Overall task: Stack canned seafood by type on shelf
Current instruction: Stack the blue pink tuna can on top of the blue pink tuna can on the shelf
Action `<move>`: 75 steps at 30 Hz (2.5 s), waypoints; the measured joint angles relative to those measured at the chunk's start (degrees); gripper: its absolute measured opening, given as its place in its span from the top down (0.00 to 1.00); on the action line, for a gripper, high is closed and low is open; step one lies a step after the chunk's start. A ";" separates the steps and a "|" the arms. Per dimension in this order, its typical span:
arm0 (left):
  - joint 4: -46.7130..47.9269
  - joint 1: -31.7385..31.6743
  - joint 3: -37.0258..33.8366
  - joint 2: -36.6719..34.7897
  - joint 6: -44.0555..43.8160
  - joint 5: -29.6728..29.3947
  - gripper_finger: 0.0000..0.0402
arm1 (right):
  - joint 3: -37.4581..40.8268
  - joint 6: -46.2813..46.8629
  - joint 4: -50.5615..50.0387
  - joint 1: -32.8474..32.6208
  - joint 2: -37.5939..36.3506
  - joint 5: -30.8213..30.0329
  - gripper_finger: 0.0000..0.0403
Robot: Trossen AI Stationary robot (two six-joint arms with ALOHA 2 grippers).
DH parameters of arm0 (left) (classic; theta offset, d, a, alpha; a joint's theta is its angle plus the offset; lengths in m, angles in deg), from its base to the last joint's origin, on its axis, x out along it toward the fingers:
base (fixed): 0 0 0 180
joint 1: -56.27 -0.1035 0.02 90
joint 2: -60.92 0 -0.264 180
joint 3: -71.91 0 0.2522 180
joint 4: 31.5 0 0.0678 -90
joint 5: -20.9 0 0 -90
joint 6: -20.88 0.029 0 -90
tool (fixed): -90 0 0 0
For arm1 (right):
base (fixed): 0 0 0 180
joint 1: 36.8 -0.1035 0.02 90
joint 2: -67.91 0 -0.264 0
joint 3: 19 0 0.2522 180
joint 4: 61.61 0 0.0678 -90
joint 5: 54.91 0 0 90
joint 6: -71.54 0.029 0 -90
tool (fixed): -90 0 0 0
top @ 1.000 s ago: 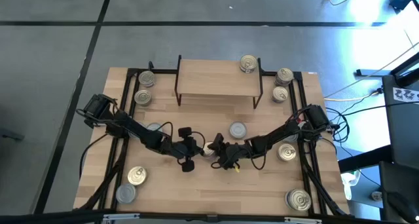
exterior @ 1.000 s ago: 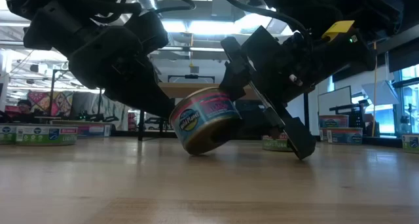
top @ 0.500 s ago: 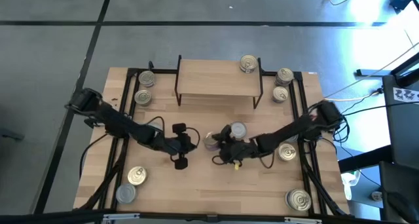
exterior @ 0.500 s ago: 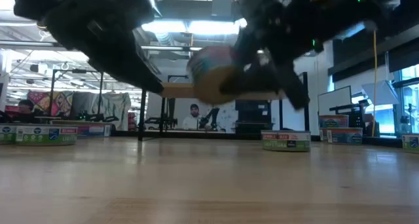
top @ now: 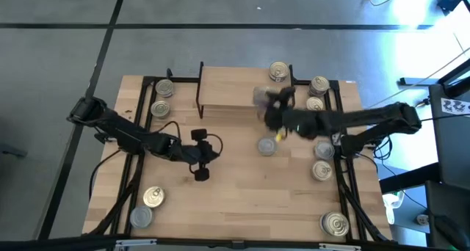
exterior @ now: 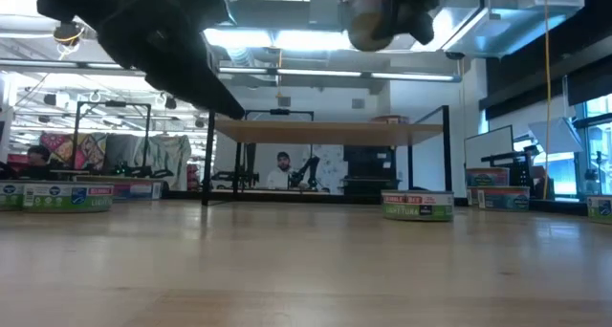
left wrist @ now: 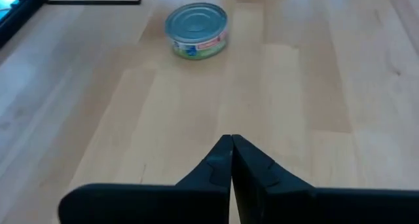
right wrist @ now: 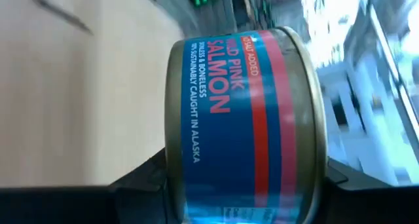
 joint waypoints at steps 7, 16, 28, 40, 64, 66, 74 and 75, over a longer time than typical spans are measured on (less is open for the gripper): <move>-0.43 -1.05 0.00 0.00 0.07 -0.53 0.98 | -4.11 0.95 -9.78 18.39 -0.39 7.03 0.53; -0.17 -1.03 0.00 0.00 0.13 -0.82 0.98 | -4.02 6.07 -11.06 29.02 1.15 18.51 0.53; -0.24 -1.03 0.00 0.00 0.09 -1.05 0.98 | -4.04 4.43 -8.59 31.76 8.42 15.99 0.53; -0.35 -1.03 0.01 0.00 -0.07 -1.07 0.98 | -4.07 1.68 -6.95 32.12 11.48 10.68 0.52; -0.28 -0.97 0.02 0.00 -0.23 -1.05 0.98 | -6.81 1.86 -17.72 31.21 10.62 11.49 0.29; -0.28 -0.97 0.02 0.00 -0.15 -1.05 0.98 | -7.96 2.05 -18.92 31.21 10.62 11.56 0.29; -0.21 -0.97 0.02 0.00 -0.10 -1.05 0.98 | -10.36 3.29 -24.37 31.34 10.62 12.39 0.29; -0.18 -0.97 0.02 0.00 -0.09 -1.05 0.98 | -10.36 3.45 -25.27 31.34 10.62 12.48 0.29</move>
